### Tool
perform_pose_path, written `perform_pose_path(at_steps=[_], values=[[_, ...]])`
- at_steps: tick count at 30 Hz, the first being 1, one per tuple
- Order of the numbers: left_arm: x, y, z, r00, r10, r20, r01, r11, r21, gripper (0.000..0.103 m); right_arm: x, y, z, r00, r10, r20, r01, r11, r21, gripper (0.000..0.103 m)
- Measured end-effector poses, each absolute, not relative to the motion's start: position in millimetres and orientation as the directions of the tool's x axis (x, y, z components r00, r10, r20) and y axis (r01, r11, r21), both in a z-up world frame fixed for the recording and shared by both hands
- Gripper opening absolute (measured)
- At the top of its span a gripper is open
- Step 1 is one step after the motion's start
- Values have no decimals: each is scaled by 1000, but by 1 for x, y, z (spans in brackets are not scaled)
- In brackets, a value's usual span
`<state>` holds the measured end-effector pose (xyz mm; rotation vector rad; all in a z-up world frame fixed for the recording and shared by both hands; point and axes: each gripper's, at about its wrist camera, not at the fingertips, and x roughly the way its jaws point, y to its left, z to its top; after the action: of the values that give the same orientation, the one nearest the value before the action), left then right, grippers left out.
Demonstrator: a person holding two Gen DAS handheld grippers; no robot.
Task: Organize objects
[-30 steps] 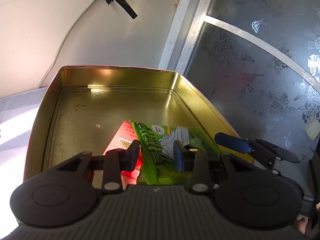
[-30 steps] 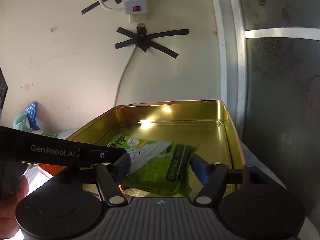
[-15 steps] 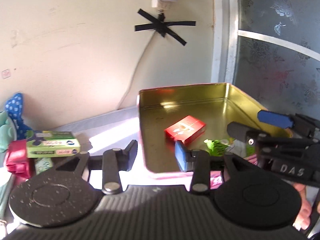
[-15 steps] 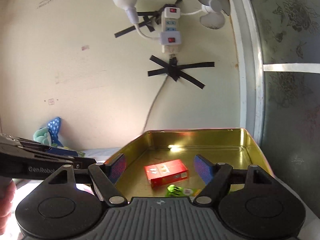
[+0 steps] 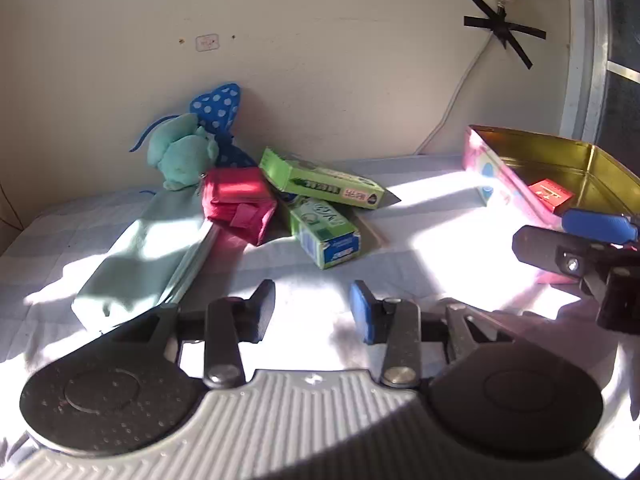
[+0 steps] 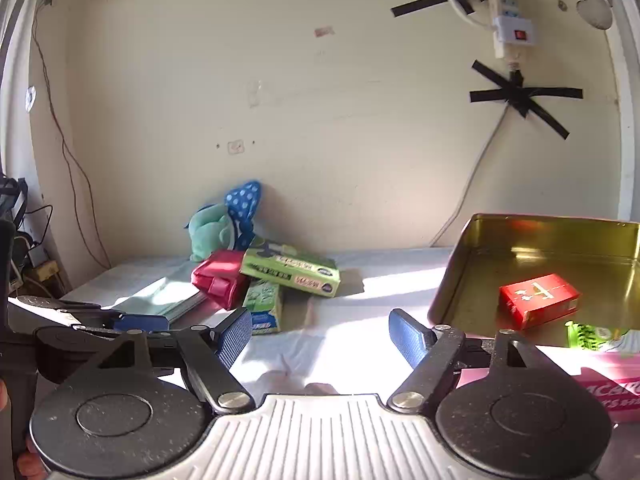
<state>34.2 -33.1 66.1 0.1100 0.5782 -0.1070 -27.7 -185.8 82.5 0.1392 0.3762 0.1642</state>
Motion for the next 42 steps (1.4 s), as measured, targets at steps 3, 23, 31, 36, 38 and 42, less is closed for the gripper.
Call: perform_pose_path(at_steps=[3, 23, 31, 36, 38, 42], values=[[31, -3, 55, 827, -34, -562, 81, 995, 59, 44, -17, -164, 69, 886, 227, -403, -171, 970, 171, 69], [92, 167, 53, 799, -33, -601, -118, 970, -210, 59, 83, -28, 48, 649, 550, -525, -387, 833, 395, 68], [86, 158, 38, 781, -144, -608, -56, 953, -297, 27, 124, -18, 25, 558, 630, -540, -293, 759, 581, 22], [26, 156, 39, 783, -180, -595, -74, 924, -376, 25, 88, -8, 33, 538, 639, -549, -414, 768, 488, 22], [-4, 146, 37, 781, -207, -589, -58, 915, -399, 25, 71, -15, 34, 521, 650, -554, -450, 760, 469, 22], [-43, 109, 39, 764, -286, -578, 29, 911, -411, 29, 36, -44, 39, 516, 646, -563, -480, 762, 434, 22]])
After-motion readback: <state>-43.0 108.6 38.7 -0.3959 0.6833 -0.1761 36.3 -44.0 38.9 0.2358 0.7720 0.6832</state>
